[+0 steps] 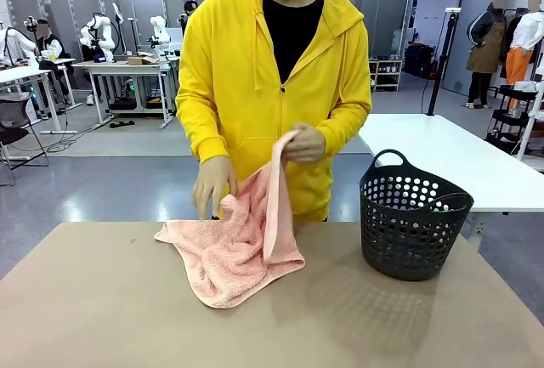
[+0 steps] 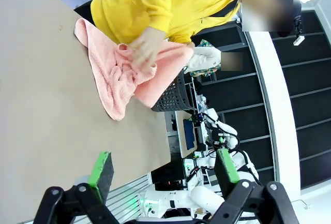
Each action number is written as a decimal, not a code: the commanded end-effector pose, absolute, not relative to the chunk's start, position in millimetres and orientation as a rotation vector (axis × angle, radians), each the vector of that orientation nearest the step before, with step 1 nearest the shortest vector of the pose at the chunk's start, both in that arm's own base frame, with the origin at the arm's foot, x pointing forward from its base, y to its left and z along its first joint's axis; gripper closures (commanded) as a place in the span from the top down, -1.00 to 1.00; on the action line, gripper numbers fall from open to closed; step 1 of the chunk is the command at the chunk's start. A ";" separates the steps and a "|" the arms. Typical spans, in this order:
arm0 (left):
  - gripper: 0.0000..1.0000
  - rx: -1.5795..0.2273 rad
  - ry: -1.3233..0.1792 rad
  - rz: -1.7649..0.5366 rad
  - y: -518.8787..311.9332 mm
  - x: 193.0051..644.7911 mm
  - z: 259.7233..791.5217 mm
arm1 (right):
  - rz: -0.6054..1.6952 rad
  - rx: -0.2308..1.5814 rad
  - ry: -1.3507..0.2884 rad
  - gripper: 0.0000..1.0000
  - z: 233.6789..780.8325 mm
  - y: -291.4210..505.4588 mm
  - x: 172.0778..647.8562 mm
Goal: Fold the towel.
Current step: Grab the top end of the 100 cm Hotel Towel extended by the human.
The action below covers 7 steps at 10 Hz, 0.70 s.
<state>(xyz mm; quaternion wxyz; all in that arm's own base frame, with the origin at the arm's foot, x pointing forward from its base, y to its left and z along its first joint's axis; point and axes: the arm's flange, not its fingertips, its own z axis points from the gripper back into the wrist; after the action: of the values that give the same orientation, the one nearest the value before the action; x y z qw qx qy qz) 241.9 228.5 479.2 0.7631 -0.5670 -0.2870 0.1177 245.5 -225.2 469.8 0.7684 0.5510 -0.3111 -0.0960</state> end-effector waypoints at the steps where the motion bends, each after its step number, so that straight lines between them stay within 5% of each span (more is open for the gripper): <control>1: 1.00 -1.238 -0.624 0.241 230.9 241.1 480.8 | -0.203 1.205 -0.691 1.00 470.5 -225.8 246.2; 7: 1.00 -1.238 -0.624 0.241 230.9 241.1 480.8 | -0.203 1.205 -0.691 1.00 470.5 -225.8 246.2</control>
<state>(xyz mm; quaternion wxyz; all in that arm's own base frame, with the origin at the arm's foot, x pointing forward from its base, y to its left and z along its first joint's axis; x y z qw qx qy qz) 241.9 228.5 479.2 0.7631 -0.5670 -0.2870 0.1177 245.5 -225.2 469.8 0.7684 0.5510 -0.3111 -0.0960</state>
